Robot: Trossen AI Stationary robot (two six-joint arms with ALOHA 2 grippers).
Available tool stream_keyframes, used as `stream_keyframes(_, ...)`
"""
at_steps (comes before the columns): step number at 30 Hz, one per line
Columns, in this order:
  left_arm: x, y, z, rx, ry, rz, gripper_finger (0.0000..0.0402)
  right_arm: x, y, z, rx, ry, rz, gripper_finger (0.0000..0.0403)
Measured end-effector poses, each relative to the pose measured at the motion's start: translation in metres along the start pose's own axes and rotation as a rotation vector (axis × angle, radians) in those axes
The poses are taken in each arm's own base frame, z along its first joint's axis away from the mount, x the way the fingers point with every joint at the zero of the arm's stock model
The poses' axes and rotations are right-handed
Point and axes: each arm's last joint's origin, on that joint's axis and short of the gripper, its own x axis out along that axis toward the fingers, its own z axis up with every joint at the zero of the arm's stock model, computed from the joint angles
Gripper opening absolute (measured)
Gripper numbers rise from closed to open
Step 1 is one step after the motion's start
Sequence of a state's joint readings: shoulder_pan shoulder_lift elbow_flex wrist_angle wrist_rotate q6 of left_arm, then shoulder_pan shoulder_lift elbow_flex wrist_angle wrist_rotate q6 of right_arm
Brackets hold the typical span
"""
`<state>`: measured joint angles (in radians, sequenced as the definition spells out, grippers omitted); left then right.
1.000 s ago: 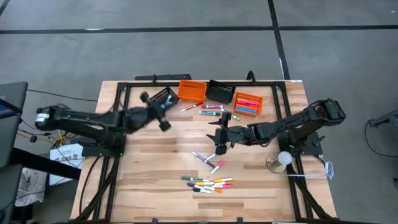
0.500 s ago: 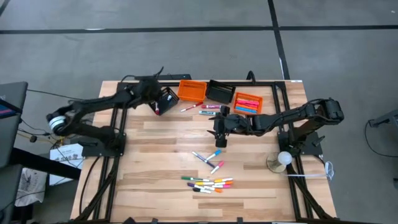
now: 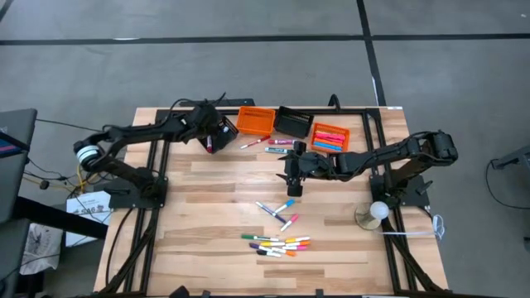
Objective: Pick & Place Markers
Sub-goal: Put the large light blue marker into the left black bin, then adjust the large red marker in the left black bin
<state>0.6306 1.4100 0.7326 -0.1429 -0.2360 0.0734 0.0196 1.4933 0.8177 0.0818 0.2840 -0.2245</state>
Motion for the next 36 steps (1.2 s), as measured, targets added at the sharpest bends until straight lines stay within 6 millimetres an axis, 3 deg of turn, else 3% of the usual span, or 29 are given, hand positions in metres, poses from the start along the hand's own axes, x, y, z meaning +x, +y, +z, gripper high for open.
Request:
stream_keyframes(15, -0.01, -0.003, 0.01, -0.003, -0.094, 0.009, 0.0206, 0.0, 0.0, 0.0, -0.001, 0.0, 0.0, 0.0249)
stream_keyframes(25, -0.02, 0.006, 0.026, -0.051, -0.238, 0.314, 0.0197, 0.0, 0.0, -0.001, -0.004, 0.011, 0.002, 0.0249)
stream_keyframes(30, -0.042, -0.012, 0.029, 0.003, -0.288, 0.253, 0.018, 0.001, 0.002, -0.007, -0.009, 0.031, 0.005, 0.0249)
stream_keyframes(36, -0.089, -0.057, 0.013, 0.125, -0.29, 0.057, 0.0164, 0.001, 0.002, -0.012, 0.002, 0.046, 0.007, 0.0249)
